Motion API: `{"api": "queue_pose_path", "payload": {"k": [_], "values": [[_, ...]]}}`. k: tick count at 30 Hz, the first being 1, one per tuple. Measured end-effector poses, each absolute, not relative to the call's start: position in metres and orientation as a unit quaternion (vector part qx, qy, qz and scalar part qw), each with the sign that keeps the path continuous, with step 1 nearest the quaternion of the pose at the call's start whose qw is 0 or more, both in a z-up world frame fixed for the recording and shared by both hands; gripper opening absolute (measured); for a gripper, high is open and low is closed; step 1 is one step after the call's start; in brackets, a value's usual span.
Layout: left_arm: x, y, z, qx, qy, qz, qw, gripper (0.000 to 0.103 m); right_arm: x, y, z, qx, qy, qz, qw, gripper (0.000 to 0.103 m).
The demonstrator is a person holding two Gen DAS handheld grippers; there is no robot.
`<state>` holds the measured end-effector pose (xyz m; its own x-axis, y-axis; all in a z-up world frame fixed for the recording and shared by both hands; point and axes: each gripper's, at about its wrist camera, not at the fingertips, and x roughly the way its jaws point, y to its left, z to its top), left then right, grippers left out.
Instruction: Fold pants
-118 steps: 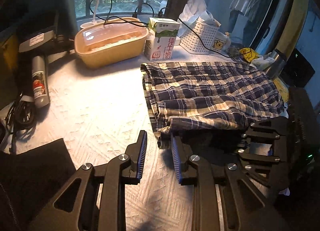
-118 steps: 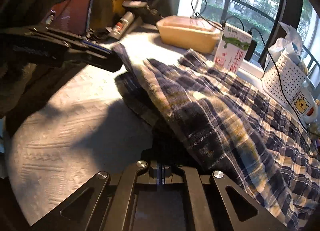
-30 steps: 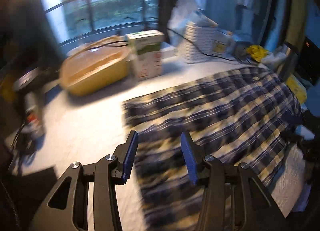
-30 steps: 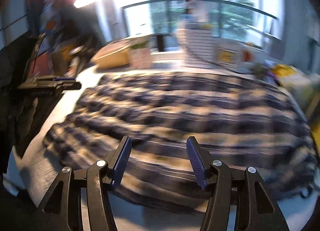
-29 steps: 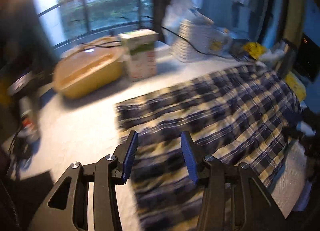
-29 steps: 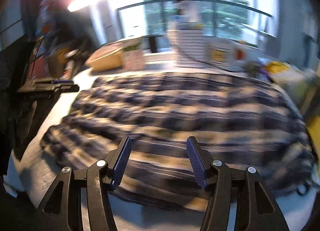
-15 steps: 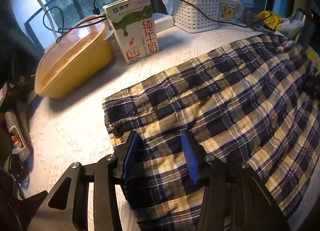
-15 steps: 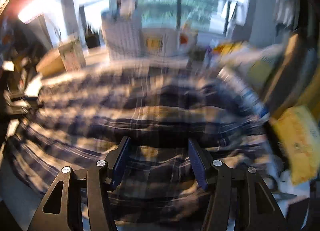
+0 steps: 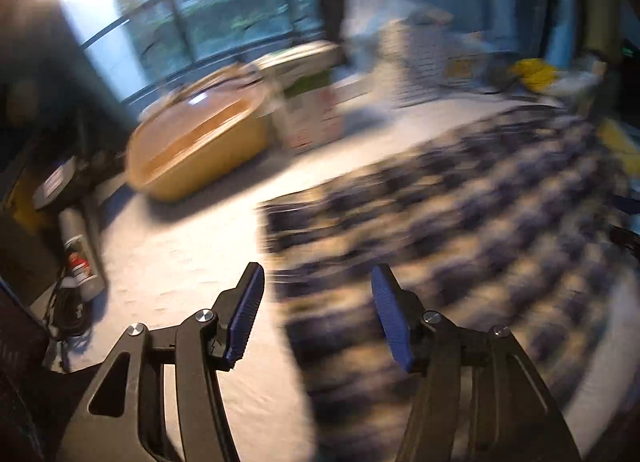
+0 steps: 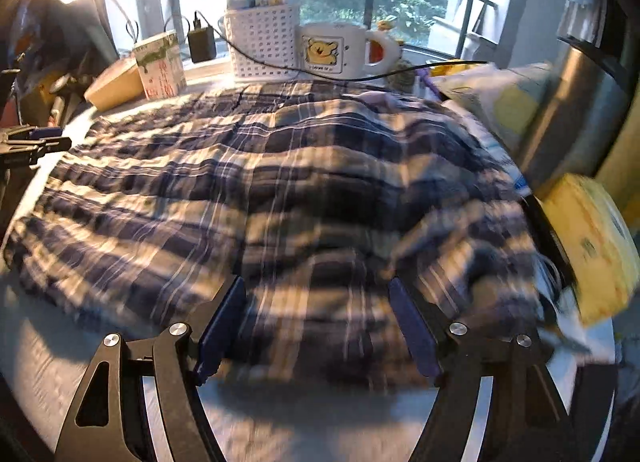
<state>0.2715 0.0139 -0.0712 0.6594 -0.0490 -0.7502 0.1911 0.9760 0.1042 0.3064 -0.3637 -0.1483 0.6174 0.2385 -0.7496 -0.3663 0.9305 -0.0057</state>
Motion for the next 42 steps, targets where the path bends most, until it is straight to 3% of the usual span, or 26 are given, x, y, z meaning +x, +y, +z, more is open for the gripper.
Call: {"api": "queue_pose_path", "payload": {"k": [6,11,12,14,19,25,33,35,42], "values": [[0.233,-0.05,-0.077,0.077,0.408,-0.183,0.891,0.056,0.29,-0.388,-0.126,-0.033,0.363,0.146,0.92,0.076],[0.238,-0.079,-0.104,0.082,0.437,-0.181,0.877,0.056,0.328,-0.379,-0.112,-0.06,0.327,0.157,0.93,0.076],[0.241,-0.079,-0.113,0.079,0.447,-0.173,0.874,0.056,0.34,-0.376,-0.111,-0.059,0.32,0.167,0.931,0.074],[0.243,-0.073,-0.124,0.064,0.44,-0.168,0.88,0.058,0.362,-0.365,-0.113,-0.057,0.335,0.194,0.92,0.059],[0.242,-0.065,-0.124,0.051,0.447,-0.15,0.88,0.058,0.404,-0.34,-0.148,-0.092,0.411,0.163,0.892,0.059],[0.24,-0.027,-0.116,0.017,0.457,-0.104,0.883,0.058,0.378,-0.353,-0.143,-0.079,0.396,0.158,0.901,0.059],[0.218,0.038,-0.093,-0.07,0.399,-0.005,0.914,0.058,0.29,-0.425,-0.127,0.034,0.365,0.106,0.924,0.063],[0.218,0.044,-0.093,-0.075,0.395,0.008,0.915,0.058,0.277,-0.434,-0.13,0.052,0.372,0.088,0.923,0.07],[0.217,0.048,-0.091,-0.07,0.397,0.023,0.915,0.058,0.267,-0.451,-0.149,0.112,0.39,0.092,0.909,0.071]]}}
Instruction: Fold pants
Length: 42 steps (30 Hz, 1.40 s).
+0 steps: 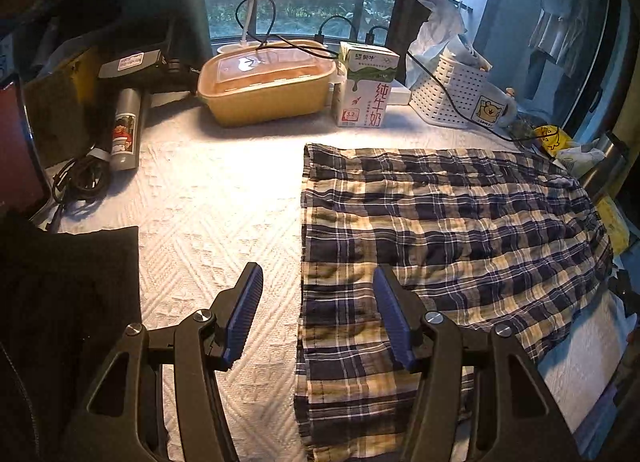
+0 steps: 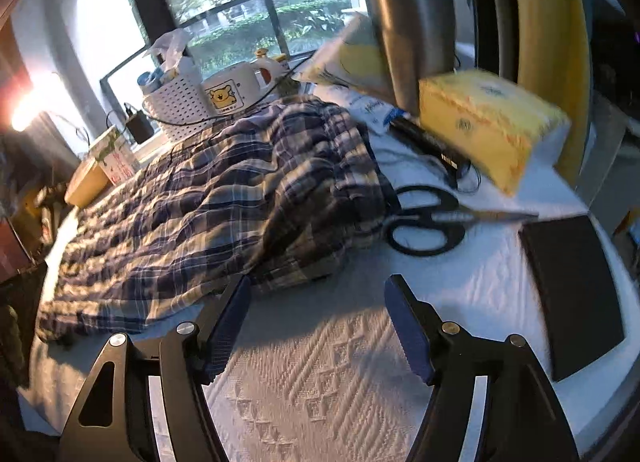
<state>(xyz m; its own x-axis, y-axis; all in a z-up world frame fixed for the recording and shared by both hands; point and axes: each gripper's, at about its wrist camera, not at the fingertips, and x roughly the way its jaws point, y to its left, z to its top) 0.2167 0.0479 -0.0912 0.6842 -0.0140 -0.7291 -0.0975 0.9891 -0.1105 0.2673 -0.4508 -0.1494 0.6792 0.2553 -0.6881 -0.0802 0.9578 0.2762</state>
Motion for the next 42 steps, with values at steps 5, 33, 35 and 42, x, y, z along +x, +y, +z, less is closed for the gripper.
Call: {"api": "queue_pose_path", "payload": {"k": [5,33,35,42], "values": [[0.214,0.053,-0.087,-0.073,0.392,0.032,0.917,0.058,0.283,-0.463,-0.157,0.208,0.385,0.118,0.891,0.071],[0.2,0.093,-0.089,-0.1,0.378,0.026,0.92,0.058,0.317,-0.396,-0.065,0.164,0.285,0.124,0.936,0.013],[0.198,0.098,-0.091,-0.106,0.379,0.026,0.919,0.058,0.315,-0.382,-0.055,0.165,0.276,0.14,0.936,0.006],[0.187,0.121,-0.097,-0.125,0.378,0.02,0.917,0.058,0.312,-0.305,-0.027,0.113,0.266,0.202,0.936,0.006]]}}
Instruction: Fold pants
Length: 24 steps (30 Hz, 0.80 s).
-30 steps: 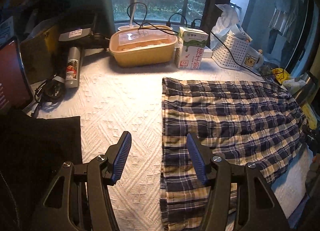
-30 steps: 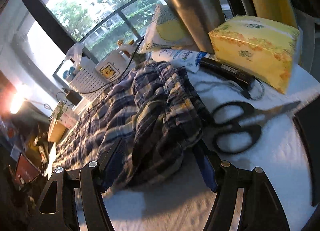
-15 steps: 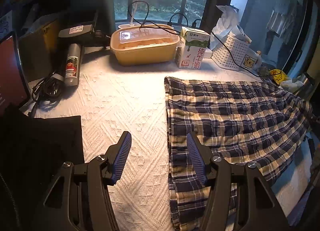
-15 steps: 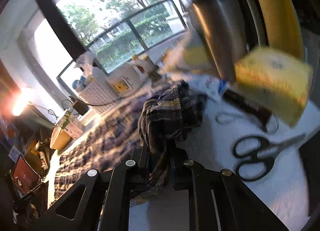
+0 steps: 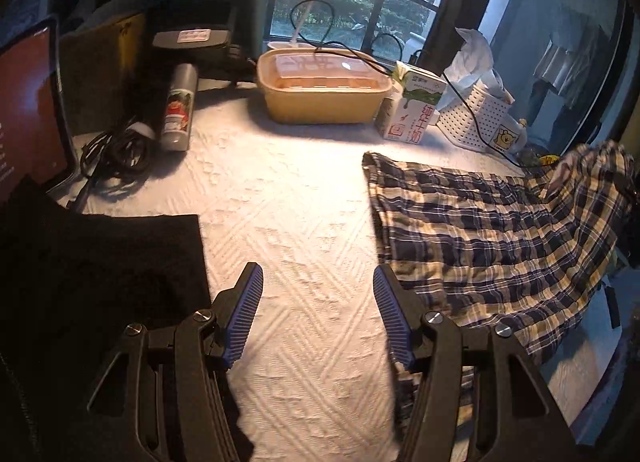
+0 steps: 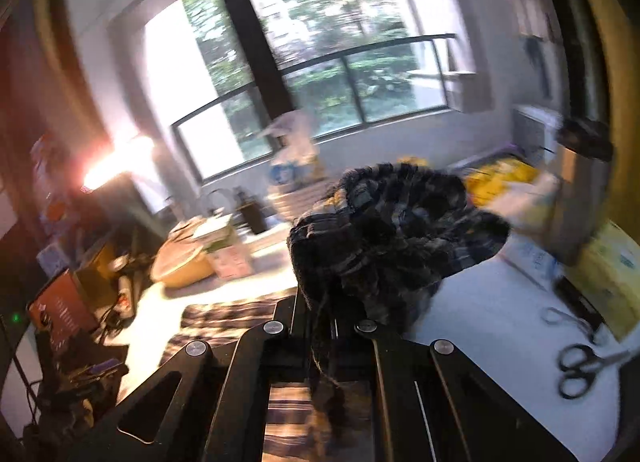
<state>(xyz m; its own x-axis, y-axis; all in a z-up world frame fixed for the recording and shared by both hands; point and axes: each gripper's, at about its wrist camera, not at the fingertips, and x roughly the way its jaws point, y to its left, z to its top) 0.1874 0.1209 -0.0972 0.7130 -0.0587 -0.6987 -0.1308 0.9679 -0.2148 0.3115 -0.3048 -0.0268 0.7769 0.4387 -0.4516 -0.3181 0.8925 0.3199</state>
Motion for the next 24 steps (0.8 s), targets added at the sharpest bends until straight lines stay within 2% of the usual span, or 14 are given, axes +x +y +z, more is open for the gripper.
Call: {"api": "queue_pose_path", "payload": {"k": [8,15,24], "values": [[0.169,0.146,-0.098,-0.134,0.378,0.016,0.916,0.058,0.301,-0.192,-0.035,0.03,0.29,0.284,0.913,0.006],[0.153,0.157,-0.095,-0.13,0.372,0.013,0.919,0.058,0.294,-0.105,-0.089,-0.023,0.36,0.341,0.868,0.006],[0.151,0.158,-0.094,-0.127,0.374,0.025,0.918,0.058,0.272,-0.075,-0.102,-0.076,0.371,0.363,0.851,0.007]]}}
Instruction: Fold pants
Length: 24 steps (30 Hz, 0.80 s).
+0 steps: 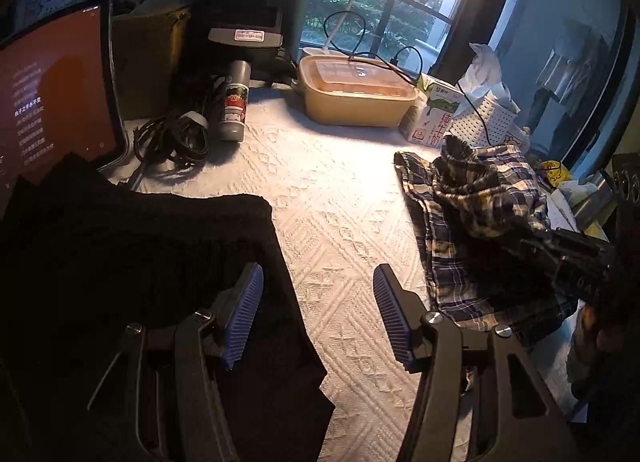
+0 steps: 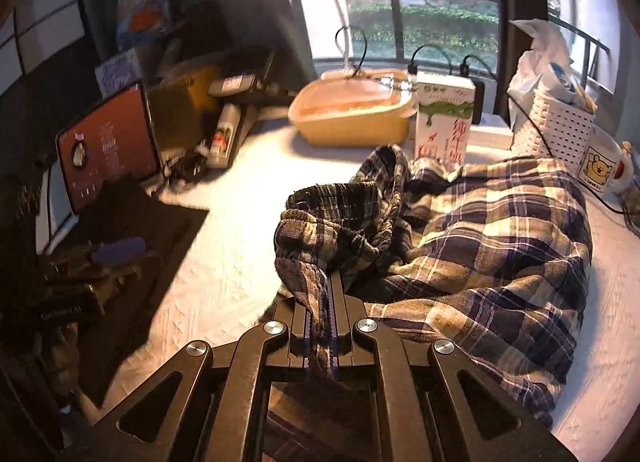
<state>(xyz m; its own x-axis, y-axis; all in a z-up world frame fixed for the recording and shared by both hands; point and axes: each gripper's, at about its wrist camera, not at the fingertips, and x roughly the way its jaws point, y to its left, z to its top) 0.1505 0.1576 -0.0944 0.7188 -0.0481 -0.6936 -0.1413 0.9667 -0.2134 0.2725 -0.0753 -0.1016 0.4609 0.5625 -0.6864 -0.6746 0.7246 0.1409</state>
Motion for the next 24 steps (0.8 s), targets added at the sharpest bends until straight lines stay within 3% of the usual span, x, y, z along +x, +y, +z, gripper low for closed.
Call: {"api": "queue_pose_path", "payload": {"k": [7,11,12,14,15,24], "values": [[0.16,0.137,-0.086,-0.104,0.376,0.019,0.92,0.058,0.263,-0.081,-0.108,-0.091,0.367,0.385,0.842,0.008],[0.169,0.12,-0.076,-0.091,0.37,0.014,0.924,0.058,0.254,-0.083,-0.117,-0.114,0.371,0.399,0.831,0.019],[0.172,0.115,-0.073,-0.088,0.368,0.011,0.926,0.058,0.253,-0.086,-0.117,-0.111,0.372,0.403,0.829,0.025],[0.177,0.104,-0.069,-0.08,0.367,0.006,0.927,0.058,0.252,-0.095,-0.115,-0.094,0.372,0.42,0.822,0.084],[0.181,0.097,-0.067,-0.076,0.366,0.001,0.927,0.058,0.251,-0.101,-0.113,-0.086,0.367,0.429,0.821,0.091],[0.205,0.041,-0.066,-0.038,0.363,-0.055,0.93,0.058,0.258,-0.174,-0.099,-0.049,0.34,0.388,0.855,0.091]]}}
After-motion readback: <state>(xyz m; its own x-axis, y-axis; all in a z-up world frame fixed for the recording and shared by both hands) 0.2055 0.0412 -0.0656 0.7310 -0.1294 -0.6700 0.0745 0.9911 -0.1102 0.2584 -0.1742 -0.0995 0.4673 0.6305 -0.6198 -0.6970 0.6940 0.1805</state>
